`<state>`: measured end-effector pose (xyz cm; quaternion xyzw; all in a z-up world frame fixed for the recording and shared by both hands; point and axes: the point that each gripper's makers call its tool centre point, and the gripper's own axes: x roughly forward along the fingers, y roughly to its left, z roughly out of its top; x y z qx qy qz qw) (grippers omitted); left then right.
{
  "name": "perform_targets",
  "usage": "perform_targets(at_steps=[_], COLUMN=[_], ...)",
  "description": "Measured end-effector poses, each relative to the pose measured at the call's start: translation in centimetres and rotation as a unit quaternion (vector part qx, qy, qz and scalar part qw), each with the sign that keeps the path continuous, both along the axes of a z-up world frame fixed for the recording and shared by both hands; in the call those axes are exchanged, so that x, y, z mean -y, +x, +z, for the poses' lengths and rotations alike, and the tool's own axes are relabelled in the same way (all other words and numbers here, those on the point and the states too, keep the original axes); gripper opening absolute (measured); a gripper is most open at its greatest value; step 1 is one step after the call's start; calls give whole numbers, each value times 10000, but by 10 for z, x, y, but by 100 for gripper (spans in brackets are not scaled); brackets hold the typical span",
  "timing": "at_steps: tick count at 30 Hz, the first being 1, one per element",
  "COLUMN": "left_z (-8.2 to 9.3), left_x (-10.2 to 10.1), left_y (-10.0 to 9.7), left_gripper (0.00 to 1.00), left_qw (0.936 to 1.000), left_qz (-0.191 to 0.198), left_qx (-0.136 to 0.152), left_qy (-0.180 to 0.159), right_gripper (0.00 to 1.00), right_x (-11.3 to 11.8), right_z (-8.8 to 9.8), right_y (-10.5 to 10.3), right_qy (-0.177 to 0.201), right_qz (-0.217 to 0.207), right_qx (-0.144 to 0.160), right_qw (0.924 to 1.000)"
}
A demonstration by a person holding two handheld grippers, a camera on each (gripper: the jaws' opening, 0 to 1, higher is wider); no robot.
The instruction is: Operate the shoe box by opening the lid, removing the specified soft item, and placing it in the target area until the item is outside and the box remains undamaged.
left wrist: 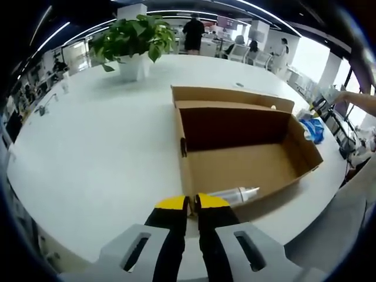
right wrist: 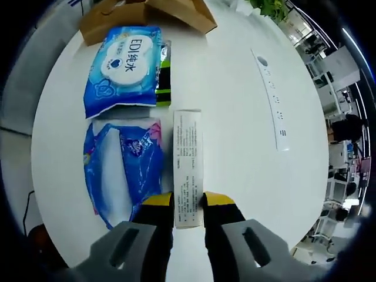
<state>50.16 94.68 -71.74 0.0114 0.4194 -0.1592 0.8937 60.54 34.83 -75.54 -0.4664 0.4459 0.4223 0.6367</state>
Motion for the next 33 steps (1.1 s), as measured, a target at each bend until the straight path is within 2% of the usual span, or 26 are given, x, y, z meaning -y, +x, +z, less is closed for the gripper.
perform_targets(at_steps=[8,13,20,22,29,33], left_z=[1,5,23,29,40,38], left_x=[0,-4,-5,-2,15,28], left_y=[1,2,8,11,15,13], left_gripper=[5,11,16,17,21,24], left_qw=[9997,9983,9954,9933,9788,9640], left_qz=[-180,-383,-669,-873,-1820,-2448], left_qx=[53,68,224,281,230,63], left_qy=[136,426,648,709,907,1036], right_gripper=[18,19,28,29,35,39], right_x=[1,1,2,2,-6,-15], right_z=[0,1,7,11,21,30], right_y=[7,9,10,10,6,0], right_qy=[-36,-30,46,89,375,725], right_qz=[-104,-154,-219,-284,-622,-899], right_qx=[112,196,432,502,664,767], right_qw=[9999,9997,9988,9983,9951,9903])
